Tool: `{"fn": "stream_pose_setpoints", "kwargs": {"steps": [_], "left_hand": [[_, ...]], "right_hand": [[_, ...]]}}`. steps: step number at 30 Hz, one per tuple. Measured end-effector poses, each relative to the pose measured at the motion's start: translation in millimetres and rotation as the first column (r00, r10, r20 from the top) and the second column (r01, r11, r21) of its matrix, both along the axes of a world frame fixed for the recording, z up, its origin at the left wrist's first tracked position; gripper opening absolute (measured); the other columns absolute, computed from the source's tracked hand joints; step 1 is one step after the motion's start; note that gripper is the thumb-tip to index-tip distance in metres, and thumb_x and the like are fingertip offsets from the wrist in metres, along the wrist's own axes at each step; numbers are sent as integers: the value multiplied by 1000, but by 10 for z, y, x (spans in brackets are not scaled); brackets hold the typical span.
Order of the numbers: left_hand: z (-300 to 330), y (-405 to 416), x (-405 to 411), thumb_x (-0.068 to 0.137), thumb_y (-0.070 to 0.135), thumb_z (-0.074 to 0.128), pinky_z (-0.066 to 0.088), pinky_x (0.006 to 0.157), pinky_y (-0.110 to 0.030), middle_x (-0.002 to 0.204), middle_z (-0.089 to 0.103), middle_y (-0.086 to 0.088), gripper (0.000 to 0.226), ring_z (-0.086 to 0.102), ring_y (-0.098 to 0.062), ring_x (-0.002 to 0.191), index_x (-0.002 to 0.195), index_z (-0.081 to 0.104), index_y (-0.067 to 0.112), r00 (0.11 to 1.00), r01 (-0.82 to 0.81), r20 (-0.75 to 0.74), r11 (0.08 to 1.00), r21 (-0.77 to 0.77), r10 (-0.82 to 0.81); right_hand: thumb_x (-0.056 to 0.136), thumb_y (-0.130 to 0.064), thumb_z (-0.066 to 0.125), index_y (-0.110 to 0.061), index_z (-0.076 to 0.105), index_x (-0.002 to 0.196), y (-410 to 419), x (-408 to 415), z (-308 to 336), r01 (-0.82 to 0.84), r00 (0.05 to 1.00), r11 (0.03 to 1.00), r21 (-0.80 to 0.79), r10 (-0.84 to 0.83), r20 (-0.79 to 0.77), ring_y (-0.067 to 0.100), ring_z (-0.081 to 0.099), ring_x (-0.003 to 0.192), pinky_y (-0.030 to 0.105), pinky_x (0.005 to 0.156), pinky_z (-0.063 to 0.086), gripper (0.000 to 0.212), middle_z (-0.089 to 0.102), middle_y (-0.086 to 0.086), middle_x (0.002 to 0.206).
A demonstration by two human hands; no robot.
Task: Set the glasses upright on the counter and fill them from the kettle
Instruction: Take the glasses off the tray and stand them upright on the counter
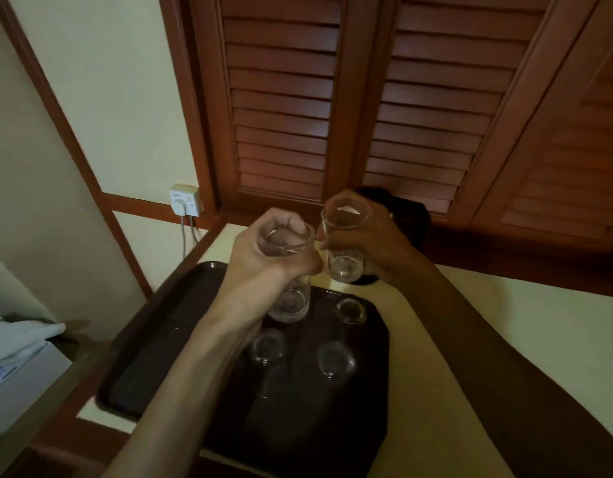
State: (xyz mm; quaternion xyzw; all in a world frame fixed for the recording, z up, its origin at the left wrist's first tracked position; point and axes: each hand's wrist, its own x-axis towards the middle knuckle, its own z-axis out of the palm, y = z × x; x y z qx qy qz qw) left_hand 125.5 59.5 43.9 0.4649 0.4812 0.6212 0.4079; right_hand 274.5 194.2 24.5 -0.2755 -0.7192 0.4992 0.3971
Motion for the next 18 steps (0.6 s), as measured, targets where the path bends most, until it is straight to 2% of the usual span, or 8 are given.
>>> {"fn": "stream_pose_setpoints", "kwargs": {"steps": [3, 6, 8, 9, 13, 18], "left_hand": [[-63, -36, 618, 60, -7, 77, 55, 65, -26, 79, 68, -11, 38, 66, -15, 72, 92, 65, 7, 999, 42, 7, 998, 36, -42], [-261, -31, 1243, 60, -20, 74, 53, 59, -20, 78, 65, -13, 40, 63, -18, 71, 94, 63, -3, 999, 38, 18, 998, 41, -39], [-422, -57, 1590, 55, -12, 72, 52, 59, -20, 76, 66, -8, 39, 63, -16, 69, 93, 64, -2, 999, 28, 14, 999, 44, -29], [-502, -75, 1737, 54, -10, 71, 52, 61, -22, 76, 67, -6, 40, 63, -15, 69, 93, 64, -2, 1000, 27, 5, 999, 44, -27], [-892, -121, 2159, 55, -12, 72, 51, 63, -20, 75, 66, -3, 39, 61, -10, 68, 93, 63, -2, 999, 1, -32, 1000, 20, 0], [-1321, -185, 2502, 57, -11, 74, 51, 68, -20, 77, 66, -1, 39, 63, -10, 71, 92, 64, 4, 998, -40, -53, 998, -40, 37]], "right_hand": [[64, 9, 75, 5, 59, 94, -85, 504, -26, -9, 1000, 1000, 23, 10, -27, 10, 65, 76, 28, 70, 53, 34, 65, -2, 81], [61, -3, 77, 4, 60, 99, -131, 1003, -171, -29, 996, 1000, -4, 28, -82, 16, 62, 83, 28, 75, 50, 42, 62, 10, 89], [62, 1, 77, 2, 60, 99, -121, 1320, -319, -18, 998, 999, -40, 16, -69, 14, 63, 83, 26, 76, 50, 40, 65, 3, 89], [64, 5, 76, 2, 60, 99, -119, 1459, -404, -4, 999, 999, -54, 1, -52, 15, 65, 83, 26, 76, 51, 38, 67, 1, 88], [72, 14, 72, 8, 58, 100, -157, 1853, -732, 6, 999, 993, -114, -12, -50, 25, 65, 82, 37, 77, 51, 32, 66, 16, 85], [72, 18, 73, 0, 59, 98, -200, 2099, -1027, 62, 998, 980, -189, -62, 7, 20, 67, 83, 37, 79, 53, 34, 67, 12, 84]]}}
